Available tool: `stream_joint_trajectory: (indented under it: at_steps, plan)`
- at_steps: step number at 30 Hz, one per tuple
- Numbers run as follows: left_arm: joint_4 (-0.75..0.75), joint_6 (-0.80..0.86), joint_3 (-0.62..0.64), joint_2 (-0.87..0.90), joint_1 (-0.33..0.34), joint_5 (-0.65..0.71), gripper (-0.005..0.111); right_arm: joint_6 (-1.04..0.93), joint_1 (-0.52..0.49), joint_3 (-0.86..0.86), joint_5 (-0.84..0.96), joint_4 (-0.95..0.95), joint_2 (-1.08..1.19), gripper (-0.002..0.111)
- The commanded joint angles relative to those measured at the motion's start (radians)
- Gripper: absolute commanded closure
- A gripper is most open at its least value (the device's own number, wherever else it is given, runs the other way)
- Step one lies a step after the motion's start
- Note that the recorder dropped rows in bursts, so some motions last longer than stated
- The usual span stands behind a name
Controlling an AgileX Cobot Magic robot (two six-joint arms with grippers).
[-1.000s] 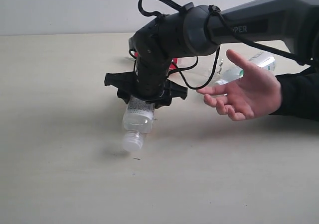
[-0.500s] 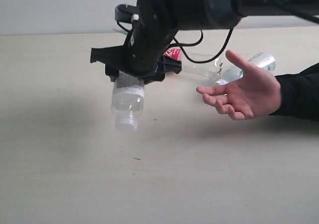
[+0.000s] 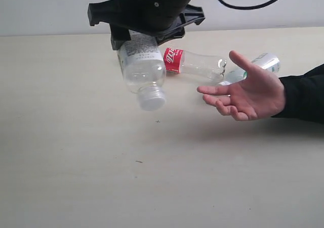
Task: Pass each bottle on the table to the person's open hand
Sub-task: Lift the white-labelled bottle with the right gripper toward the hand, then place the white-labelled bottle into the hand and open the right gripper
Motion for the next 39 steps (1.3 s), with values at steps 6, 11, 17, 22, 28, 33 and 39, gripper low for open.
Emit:
stream_joint_trajectory:
  at_steps: [6,11,17,22,28,33,39]
  plan:
    - [-0.009,0.001,0.003,-0.006,0.002,-0.005,0.107,-0.019,0.0,-0.005,0.237,-0.233,-0.143,0.108]
    - [-0.009,0.001,0.003,-0.006,0.002,-0.005,0.107,-0.07,-0.05,-0.005,0.358,-0.229,-0.182,0.108]
    - [-0.009,0.001,0.003,-0.006,0.002,-0.005,0.107,-0.111,-0.13,0.008,0.396,-0.227,-0.216,0.108]
    - [-0.009,0.001,0.003,-0.006,0.002,-0.005,0.107,-0.109,-0.223,0.145,0.337,-0.23,-0.254,0.108]
    - [-0.009,0.001,0.003,-0.006,0.002,-0.005,0.107,-0.109,-0.293,0.322,0.121,-0.209,-0.253,0.108]
    - [-0.009,0.001,0.003,-0.006,0.002,-0.005,0.107,-0.109,-0.305,0.41,0.001,-0.206,-0.224,0.108]
    - [-0.009,0.001,0.003,-0.006,0.002,-0.005,0.107,-0.083,-0.305,0.424,-0.024,-0.206,-0.157,0.108]
